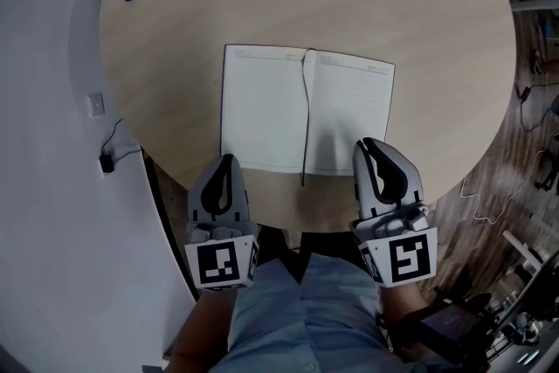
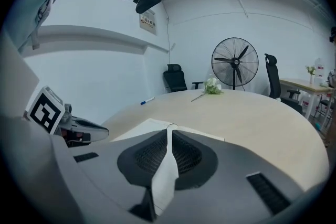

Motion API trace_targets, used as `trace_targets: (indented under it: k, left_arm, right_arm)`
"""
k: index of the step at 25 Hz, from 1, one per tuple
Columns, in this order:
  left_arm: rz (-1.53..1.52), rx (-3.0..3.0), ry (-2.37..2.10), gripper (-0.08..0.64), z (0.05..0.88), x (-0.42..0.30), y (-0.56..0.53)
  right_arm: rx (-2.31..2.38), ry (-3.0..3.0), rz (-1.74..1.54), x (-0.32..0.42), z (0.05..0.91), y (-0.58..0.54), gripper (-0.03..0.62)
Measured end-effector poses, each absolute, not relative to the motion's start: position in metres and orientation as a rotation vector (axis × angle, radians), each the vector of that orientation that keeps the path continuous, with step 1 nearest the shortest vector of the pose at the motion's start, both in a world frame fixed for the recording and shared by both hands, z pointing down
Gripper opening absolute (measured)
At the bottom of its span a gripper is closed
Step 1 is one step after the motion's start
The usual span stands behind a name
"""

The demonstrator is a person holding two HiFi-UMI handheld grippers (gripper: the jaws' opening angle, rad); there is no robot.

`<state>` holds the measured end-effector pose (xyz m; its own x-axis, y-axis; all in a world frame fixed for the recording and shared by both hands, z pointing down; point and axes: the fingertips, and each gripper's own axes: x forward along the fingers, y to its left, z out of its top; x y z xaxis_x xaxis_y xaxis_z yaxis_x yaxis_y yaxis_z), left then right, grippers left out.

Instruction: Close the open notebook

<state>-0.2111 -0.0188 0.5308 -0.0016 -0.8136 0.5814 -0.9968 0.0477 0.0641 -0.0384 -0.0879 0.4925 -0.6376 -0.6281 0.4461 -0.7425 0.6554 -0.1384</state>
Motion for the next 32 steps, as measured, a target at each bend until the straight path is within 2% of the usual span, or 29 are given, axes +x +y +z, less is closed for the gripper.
trace_targets:
  k: [5, 9, 11, 14, 23, 26, 32]
  left_arm:
    - [0.52, 1.775, -1.864, 0.025, 0.548, -0.219, -0.018]
    - [0.519, 1.734, -1.853, 0.157, 0.56, -0.222, -0.018]
    - [0.507, 1.721, -1.849, 0.196, 0.564, -0.224, -0.018]
    - [0.528, 1.713, -1.841, 0.208, 0.571, -0.225, -0.019]
    - [0.64, 1.672, -1.817, 0.209, 0.584, -0.221, -0.015]
    - [0.587, 1.662, -1.805, 0.178, 0.581, -0.219, -0.018]
    - [0.584, 1.665, -1.794, 0.056, 0.577, -0.23, -0.017]
  right_arm:
    - [1.04, -2.504, 0.451, -0.045, 0.507, -0.09, 0.052]
    - [1.016, -2.495, 0.454, -0.047, 0.512, -0.092, 0.052]
    - [1.007, -2.493, 0.46, -0.048, 0.514, -0.093, 0.052]
    - [1.004, -2.49, 0.464, -0.051, 0.516, -0.095, 0.052]
    - [1.014, -2.485, 0.467, -0.045, 0.518, -0.099, 0.052]
    - [1.026, -2.485, 0.466, -0.042, 0.515, -0.099, 0.052]
    - [1.066, -2.494, 0.455, -0.037, 0.506, -0.103, 0.052]
